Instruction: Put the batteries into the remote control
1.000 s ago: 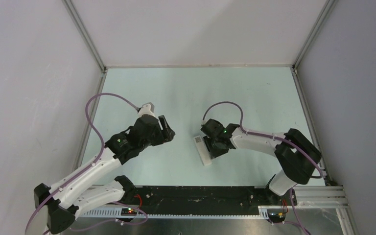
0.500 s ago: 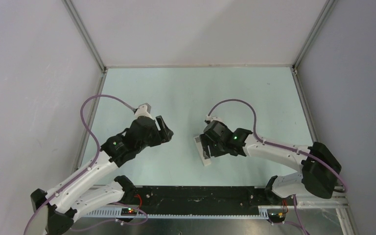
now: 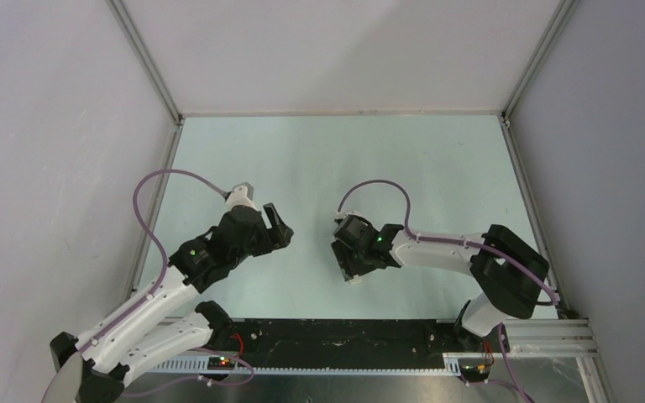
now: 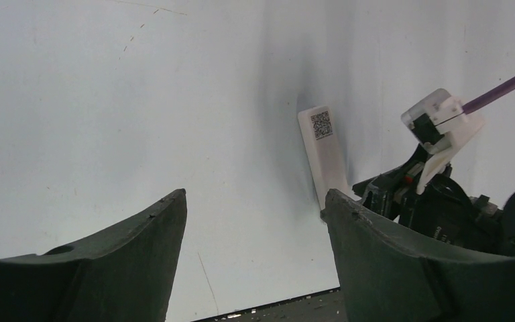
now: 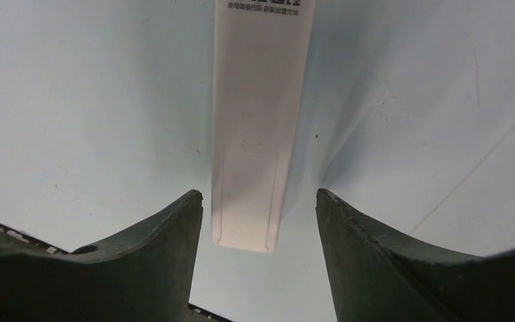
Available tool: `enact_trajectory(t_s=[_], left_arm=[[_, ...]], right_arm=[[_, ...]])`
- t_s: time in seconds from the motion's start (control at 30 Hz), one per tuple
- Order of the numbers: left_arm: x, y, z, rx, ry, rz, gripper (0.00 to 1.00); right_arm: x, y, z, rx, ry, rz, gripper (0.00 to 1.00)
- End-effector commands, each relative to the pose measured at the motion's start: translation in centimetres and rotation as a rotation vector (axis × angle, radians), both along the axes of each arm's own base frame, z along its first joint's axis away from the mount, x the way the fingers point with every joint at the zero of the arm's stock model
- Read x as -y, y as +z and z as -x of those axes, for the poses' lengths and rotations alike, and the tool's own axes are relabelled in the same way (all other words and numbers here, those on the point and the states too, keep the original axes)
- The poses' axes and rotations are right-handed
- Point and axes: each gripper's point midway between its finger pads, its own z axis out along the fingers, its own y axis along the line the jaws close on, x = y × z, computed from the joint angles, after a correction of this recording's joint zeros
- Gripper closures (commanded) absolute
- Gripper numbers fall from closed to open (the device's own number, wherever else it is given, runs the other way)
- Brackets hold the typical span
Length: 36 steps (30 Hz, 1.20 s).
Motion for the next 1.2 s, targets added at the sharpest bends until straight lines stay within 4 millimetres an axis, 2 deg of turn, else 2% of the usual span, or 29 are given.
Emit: enact_trajectory(t_s=[0.0, 0.1, 0.27, 0.3, 0.37, 0.47, 0.53, 0.6, 0.63, 0.67, 0.7, 0.73, 0.77, 0.8, 0.83, 0.87, 0.9, 0.93, 0.97, 1.07, 1.13, 1.17], left_arm=[[-0.9, 0.3, -0.6, 0.034, 0.043, -0.009, 0.21], [-0.9, 0.3, -0.5, 0.034, 0.038, -0.007, 0.21], [-1.0, 0.3, -0.3, 0.037, 0.033, 0.0, 0.21], [-1.0, 0.2, -0.3, 0.038, 0.032, -0.002, 0.21], [-1.0, 0.4, -0.2, 0.044, 0.025, -0.001, 0.21], [-1.0, 1.1, -0.1, 0.065, 0.012, 0.008, 0.2], [-0.9, 2.2, -0.1, 0.096, -0.012, 0.017, 0.2], [-0.6, 3.6, 0.1, 0.133, -0.048, 0.03, 0.18], [-0.3, 4.3, 0.3, 0.15, -0.072, 0.047, 0.17], [-0.1, 5.2, 0.3, 0.175, -0.096, 0.056, 0.17], [0.5, 6.2, 0.7, 0.197, -0.133, 0.089, 0.16], [0.8, 7.4, 0.8, 0.227, -0.158, 0.108, 0.15], [1.6, 8.9, 1.3, 0.259, -0.206, 0.157, 0.15], [2.0, 10.3, 1.4, 0.292, -0.229, 0.187, 0.14], [2.9, 12.0, 1.9, 0.334, -0.276, 0.245, 0.13], [3.3, 13.5, 2.2, 0.366, -0.302, 0.283, 0.12], [4.2, 15.2, 2.7, 0.409, -0.357, 0.339, 0.11], [4.6, 16.6, 3.1, 0.434, -0.382, 0.373, 0.11], [5.4, 18.0, 3.5, 0.465, -0.43, 0.415, 0.11], [6.8, 21.3, 4.4, 0.516, -0.514, 0.507, 0.1], [7.7, 22.7, 4.6, 0.532, -0.553, 0.543, 0.09], [8.1, 22.9, 4.4, 0.531, -0.565, 0.551, 0.09]], right_arm=[[-0.8, -1.1, -0.3, 0.018, 0.034, 0.016, 0.36], [-0.9, -1.6, 0.0, 0.02, 0.037, 0.033, 0.43], [-1.1, -1.4, 0.3, 0.001, 0.004, 0.015, 0.68], [-1.3, -1.2, 0.4, -0.005, 0.001, 0.002, 0.71], [-1.8, -0.3, 0.4, -0.01, -0.006, -0.043, 0.76], [-2.5, 2.2, 0.2, -0.02, -0.008, -0.147, 0.79], [-3.2, 4.3, 0.3, -0.046, 0.01, -0.244, 0.79], [-4.2, 7.2, 0.5, -0.073, 0.039, -0.377, 0.79], [-5.2, 9.6, 1.2, -0.098, 0.079, -0.482, 0.79], [-5.2, 10.8, 0.8, -0.104, 0.076, -0.536, 0.79], [-5.7, 13.4, 1.0, -0.116, 0.101, -0.64, 0.79], [-5.9, 14.8, 1.0, -0.121, 0.11, -0.694, 0.79], [-6.4, 17.4, 1.7, -0.138, 0.146, -0.793, 0.79], [-6.5, 18.9, 1.6, -0.158, 0.129, -0.85, 0.79], [-6.6, 21.5, 1.9, -0.147, 0.178, -0.937, 0.79], [-6.8, 22.9, 2.2, -0.174, 0.167, -0.992, 0.79], [-6.8, 25.5, 2.6, -0.155, 0.221, -1.072, 0.79], [-6.8, 26.9, 3.0, -0.19, 0.212, -1.12, 0.79], [-6.7, 29.1, 3.5, -0.17, 0.261, -1.19, 0.79], [-6.2, 33.3, 4.8, -0.218, 0.293, -1.325, 0.79], [-5.6, 36.2, 5.6, -0.21, 0.347, -1.415, 0.79], [-5.4, 36.8, 5.9, -0.213, 0.364, -1.435, 0.78]])
